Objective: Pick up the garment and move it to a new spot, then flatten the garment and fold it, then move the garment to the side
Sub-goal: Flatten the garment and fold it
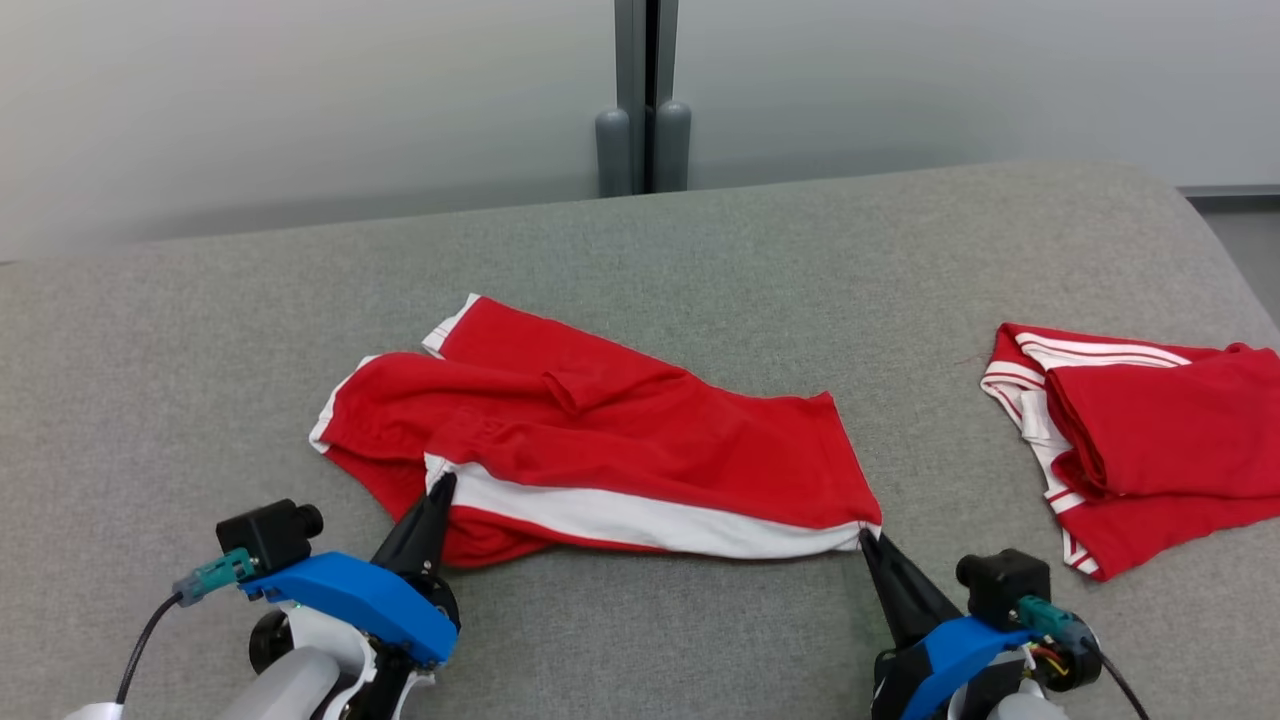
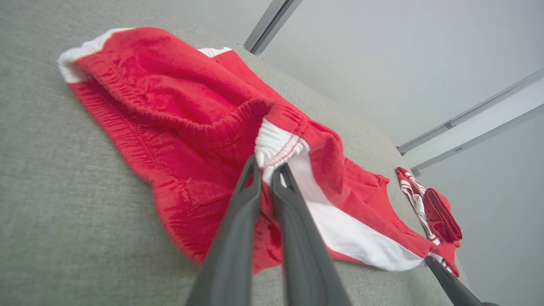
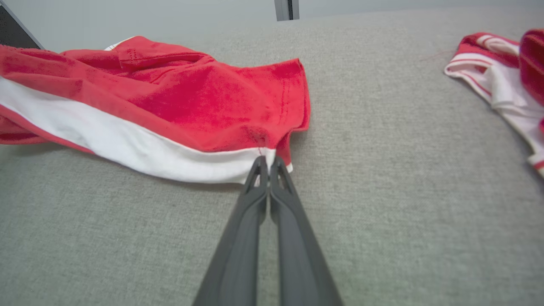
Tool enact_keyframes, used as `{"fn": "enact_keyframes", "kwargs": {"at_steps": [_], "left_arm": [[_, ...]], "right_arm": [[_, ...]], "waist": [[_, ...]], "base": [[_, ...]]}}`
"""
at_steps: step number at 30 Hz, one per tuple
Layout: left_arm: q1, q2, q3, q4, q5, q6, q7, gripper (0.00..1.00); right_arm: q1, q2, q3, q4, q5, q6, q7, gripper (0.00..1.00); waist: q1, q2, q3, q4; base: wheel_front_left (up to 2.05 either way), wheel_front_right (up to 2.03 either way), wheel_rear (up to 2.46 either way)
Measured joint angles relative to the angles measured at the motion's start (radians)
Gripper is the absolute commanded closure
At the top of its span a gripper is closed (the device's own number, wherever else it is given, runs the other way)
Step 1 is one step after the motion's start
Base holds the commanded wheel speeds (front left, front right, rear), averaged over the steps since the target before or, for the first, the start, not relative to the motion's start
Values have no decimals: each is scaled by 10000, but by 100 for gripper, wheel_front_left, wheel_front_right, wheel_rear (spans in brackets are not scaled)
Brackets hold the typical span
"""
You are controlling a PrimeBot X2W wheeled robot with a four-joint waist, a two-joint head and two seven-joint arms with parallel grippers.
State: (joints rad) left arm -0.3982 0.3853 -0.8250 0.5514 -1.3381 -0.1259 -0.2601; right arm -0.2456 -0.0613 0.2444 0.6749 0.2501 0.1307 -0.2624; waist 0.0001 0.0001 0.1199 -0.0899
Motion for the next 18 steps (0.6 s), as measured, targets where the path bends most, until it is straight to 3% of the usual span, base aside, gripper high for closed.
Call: {"fn": "enact_keyframes", "kwargs": {"at_steps": [7,15,18], "left_arm": [[-104,445,702,-788,1377,0,-13,100],[-1478,1367,1057,-1833,2901,13,23,100],[-2076,1505,1216,-2178,3010,257,311,100]], "right_arm": [[-226,-176,-82,-1634,525,0,2,100],[-1782,-888,-105,-3490,995,0,0,100],[-2500,-1168,-71,-3705,1076,0,0,100]], "waist": [[-2,0,-754,-35],[-4,-2,-1414,-27],[-3,-2,-1386,41]], "base": [[0,0,0],[0,0,0],[0,0,0]]}}
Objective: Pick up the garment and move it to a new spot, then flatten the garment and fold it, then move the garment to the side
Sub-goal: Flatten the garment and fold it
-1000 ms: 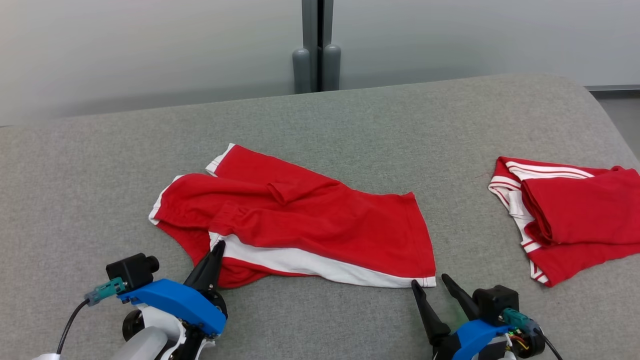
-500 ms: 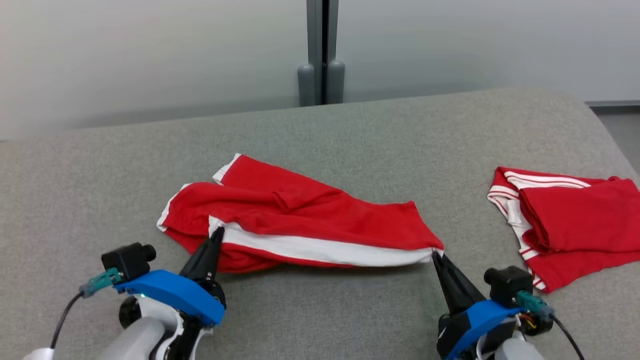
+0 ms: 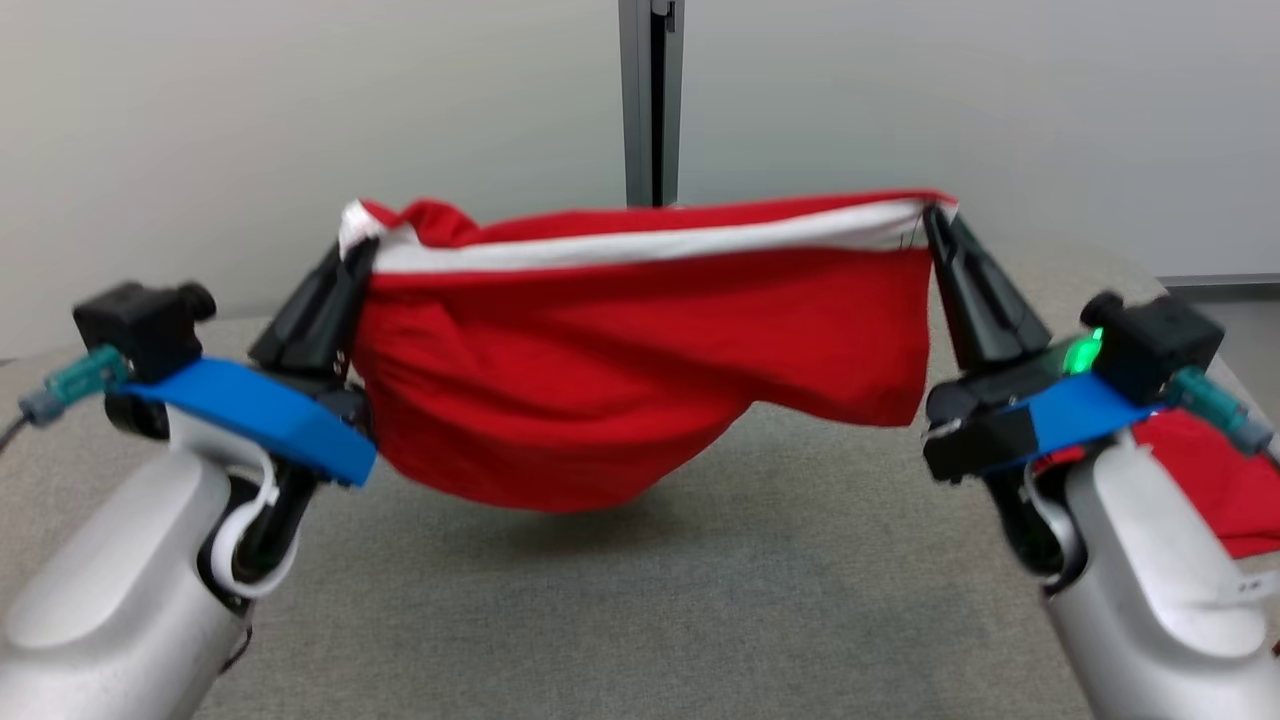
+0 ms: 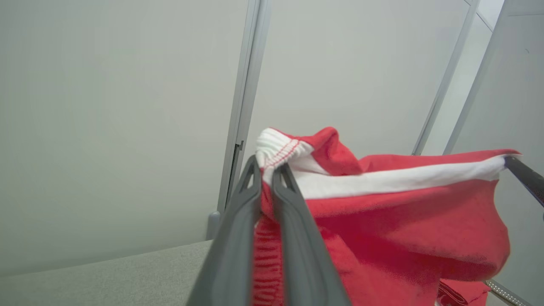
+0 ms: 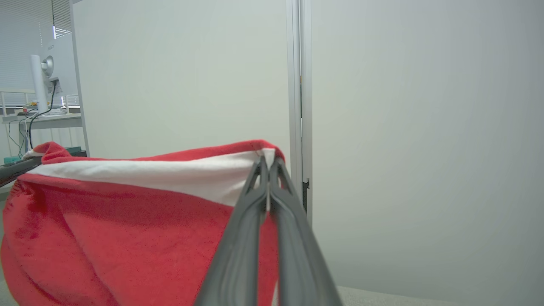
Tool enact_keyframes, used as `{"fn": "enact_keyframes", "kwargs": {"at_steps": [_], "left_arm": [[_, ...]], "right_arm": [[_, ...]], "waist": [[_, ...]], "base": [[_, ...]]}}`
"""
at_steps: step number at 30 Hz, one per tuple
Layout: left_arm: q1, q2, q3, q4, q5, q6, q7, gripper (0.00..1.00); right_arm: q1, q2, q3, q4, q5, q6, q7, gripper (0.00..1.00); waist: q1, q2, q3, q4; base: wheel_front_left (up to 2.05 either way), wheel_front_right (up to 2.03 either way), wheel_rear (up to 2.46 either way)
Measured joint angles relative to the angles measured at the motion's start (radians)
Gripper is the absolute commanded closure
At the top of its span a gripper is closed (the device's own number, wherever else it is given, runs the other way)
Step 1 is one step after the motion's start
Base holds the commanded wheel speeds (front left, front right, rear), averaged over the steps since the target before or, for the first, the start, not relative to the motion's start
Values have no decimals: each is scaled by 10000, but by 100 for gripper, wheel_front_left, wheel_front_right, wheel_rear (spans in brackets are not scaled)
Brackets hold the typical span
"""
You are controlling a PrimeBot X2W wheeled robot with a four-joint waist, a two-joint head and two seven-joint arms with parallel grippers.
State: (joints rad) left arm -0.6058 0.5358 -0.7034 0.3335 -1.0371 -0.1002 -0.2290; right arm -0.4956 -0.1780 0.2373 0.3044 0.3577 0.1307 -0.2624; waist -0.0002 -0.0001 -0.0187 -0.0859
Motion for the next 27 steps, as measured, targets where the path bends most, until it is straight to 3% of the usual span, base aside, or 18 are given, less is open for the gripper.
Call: {"fn": "enact_keyframes", "kwargs": {"at_steps": [6,8,14,18,22,27], "left_arm": [[-1275,-157,153,-138,232,819,529,100],[-1871,-472,201,92,334,997,564,100],[-4092,-1388,443,1296,1287,1348,-40,100],[-4910,-1998,826,1797,1902,1350,-299,100],[-4379,-2554,1701,1783,2514,1241,-326,100],[-1536,-3375,2982,1858,3110,957,-324,100]], "right_arm": [[-1613,-456,190,602,92,0,-2,100],[-2319,-593,318,899,-17,0,-2,100],[-4605,-782,-54,1547,-658,0,0,100],[-5267,-706,-604,1421,-995,0,0,100],[-4891,-462,-767,1162,-1185,0,0,100],[-2759,-345,-180,1267,-913,0,0,100]], "waist": [[1,0,742,-33],[5,2,1182,-79],[7,3,2422,-10],[6,3,2886,251],[6,3,2922,475],[1,3,2510,545]], "base": [[0,0,0],[0,0,0],[0,0,0],[0,0,0],[0,0,0],[0,0,0]]}}
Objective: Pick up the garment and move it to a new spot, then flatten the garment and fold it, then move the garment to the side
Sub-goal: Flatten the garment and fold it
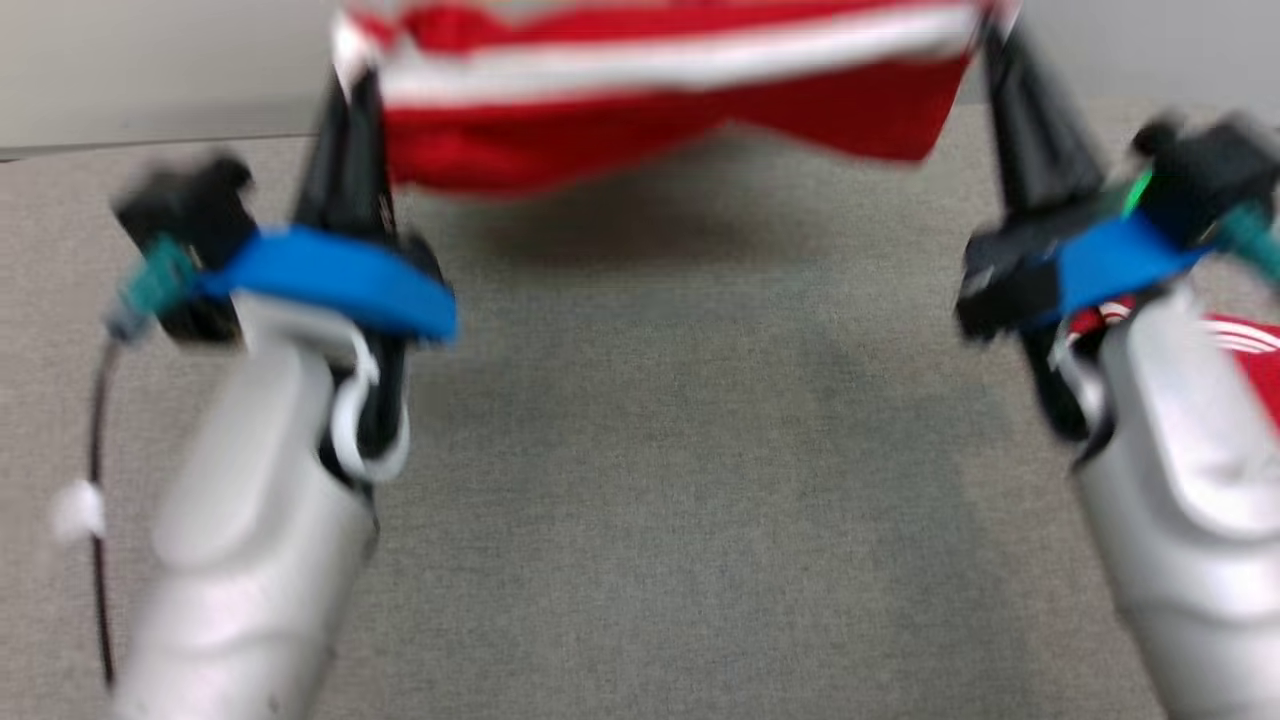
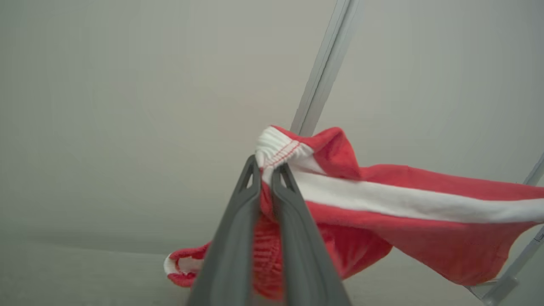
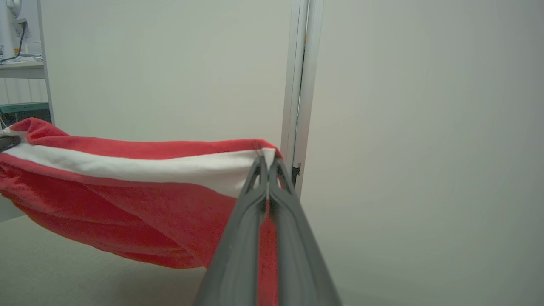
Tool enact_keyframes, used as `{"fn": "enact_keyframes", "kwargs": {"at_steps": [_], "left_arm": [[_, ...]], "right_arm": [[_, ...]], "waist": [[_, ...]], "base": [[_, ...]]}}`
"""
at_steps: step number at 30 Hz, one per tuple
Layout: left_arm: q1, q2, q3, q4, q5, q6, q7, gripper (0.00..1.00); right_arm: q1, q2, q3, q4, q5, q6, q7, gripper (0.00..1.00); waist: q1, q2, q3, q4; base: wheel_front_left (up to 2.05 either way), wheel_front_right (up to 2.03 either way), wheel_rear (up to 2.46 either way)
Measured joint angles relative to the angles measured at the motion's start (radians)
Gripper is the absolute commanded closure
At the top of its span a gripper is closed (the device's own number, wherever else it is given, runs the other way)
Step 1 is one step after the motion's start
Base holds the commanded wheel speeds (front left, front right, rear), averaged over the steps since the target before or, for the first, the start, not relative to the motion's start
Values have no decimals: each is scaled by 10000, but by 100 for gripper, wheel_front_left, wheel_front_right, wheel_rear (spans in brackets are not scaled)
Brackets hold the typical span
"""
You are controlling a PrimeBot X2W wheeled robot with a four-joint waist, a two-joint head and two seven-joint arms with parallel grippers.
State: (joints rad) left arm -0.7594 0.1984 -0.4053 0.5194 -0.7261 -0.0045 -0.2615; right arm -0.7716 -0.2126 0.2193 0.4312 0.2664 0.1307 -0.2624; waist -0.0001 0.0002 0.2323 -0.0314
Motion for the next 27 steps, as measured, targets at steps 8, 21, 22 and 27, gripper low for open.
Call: {"fn": "enact_keyframes", "kwargs": {"at_steps": [8,21,22,27], "left_arm": [[4060,-1258,1586,443,899,-901,-2,100],[7241,-1475,1379,-343,966,-1198,-2,100],[7306,-1490,1275,-456,871,-1198,-2,100],[7555,-1490,840,-782,1012,-1210,-2,100]], "right_arm": [[3778,117,959,211,504,0,2,100],[6411,138,961,-341,709,0,2,100],[6489,157,886,-430,719,0,0,100],[6731,167,629,-654,780,0,0,100]], "waist": [[-1,-1,-768,96],[-2,-3,-2355,227],[-1,-3,-2435,233],[-1,-3,-2576,409]], "base": [[0,0,0],[0,0,0],[0,0,0],[0,0,0]]}}
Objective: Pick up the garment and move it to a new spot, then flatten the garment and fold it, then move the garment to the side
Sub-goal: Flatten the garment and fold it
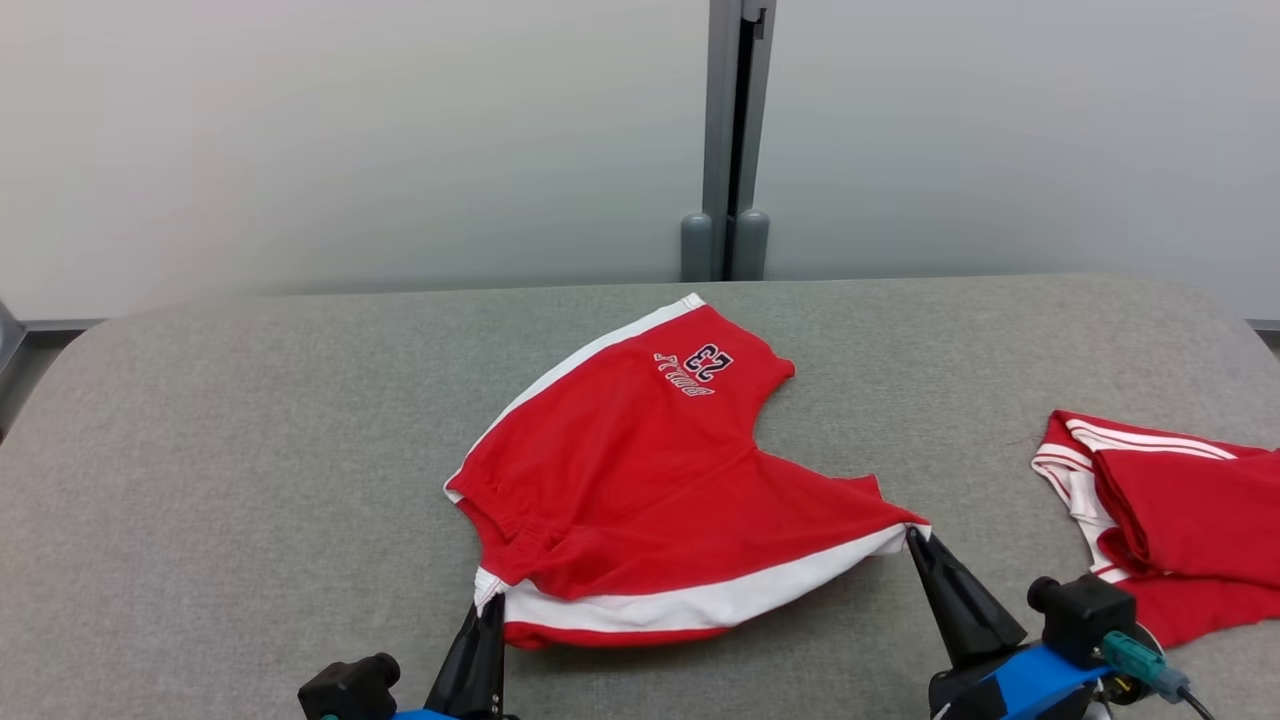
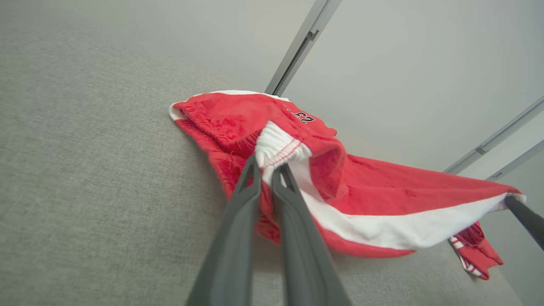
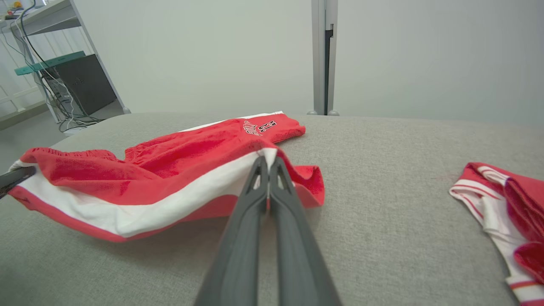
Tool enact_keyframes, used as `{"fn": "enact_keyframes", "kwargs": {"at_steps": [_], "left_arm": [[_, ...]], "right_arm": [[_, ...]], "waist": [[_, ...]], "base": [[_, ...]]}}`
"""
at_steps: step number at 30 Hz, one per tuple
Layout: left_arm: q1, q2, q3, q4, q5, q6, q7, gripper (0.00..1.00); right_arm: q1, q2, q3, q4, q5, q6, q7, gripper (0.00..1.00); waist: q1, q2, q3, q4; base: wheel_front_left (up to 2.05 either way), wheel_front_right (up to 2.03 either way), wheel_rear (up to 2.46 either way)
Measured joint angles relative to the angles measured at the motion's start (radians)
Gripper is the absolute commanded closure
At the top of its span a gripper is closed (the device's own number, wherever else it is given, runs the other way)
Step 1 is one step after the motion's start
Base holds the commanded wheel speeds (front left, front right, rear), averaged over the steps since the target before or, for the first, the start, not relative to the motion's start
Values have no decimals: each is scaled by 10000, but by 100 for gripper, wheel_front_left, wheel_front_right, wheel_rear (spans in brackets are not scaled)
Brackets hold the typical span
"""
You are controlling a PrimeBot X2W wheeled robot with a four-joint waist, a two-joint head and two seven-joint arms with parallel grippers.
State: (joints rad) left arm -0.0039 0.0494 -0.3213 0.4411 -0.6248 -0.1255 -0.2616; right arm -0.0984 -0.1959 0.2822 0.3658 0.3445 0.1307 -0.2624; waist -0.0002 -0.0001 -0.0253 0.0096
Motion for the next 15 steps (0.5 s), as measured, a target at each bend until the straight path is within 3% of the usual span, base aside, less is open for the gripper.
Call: {"fn": "enact_keyframes", "kwargs": {"at_steps": [6,15], "left_arm": [[-221,12,-132,-173,-207,0,0,100],[-2097,12,-451,-408,-1074,71,0,100]], "right_arm": [[-668,-111,-355,196,-115,0,2,100],[-3534,-805,-552,1081,-428,0,2,100]], "waist": [[1,0,289,264],[4,2,1668,723]], "base": [[0,0,0],[0,0,0]]}}
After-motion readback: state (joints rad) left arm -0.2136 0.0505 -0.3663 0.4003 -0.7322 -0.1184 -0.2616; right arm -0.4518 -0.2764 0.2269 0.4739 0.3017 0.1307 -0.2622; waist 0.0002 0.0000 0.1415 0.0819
